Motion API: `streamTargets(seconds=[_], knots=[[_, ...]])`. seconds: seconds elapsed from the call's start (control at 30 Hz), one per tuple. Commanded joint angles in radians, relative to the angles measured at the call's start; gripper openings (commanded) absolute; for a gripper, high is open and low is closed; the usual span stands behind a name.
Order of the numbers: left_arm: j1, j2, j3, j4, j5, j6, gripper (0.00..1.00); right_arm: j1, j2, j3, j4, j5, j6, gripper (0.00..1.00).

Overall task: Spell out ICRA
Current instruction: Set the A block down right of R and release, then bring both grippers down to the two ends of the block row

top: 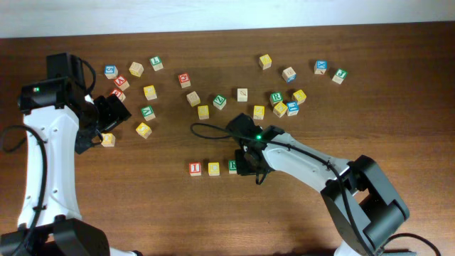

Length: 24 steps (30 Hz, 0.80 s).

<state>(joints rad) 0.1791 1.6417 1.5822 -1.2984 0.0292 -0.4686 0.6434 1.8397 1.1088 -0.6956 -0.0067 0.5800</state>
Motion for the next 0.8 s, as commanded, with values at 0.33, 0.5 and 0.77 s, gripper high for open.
streamTargets(seconds=[0.33,0.5,0.77], knots=[[0.003,-0.003,0.006,-0.002,0.000,-0.010,0.99,-0.075,0.000,0.316,-0.283,0.060,-0.064,0.48],[0.003,-0.003,0.006,-0.002,0.000,-0.010,0.99,-0.217,-0.016,0.632,-0.640,0.056,-0.093,0.53],[0.003,-0.003,0.006,-0.002,0.000,-0.010,0.99,-0.637,-0.014,0.668,-0.785,0.057,-0.214,0.98]])
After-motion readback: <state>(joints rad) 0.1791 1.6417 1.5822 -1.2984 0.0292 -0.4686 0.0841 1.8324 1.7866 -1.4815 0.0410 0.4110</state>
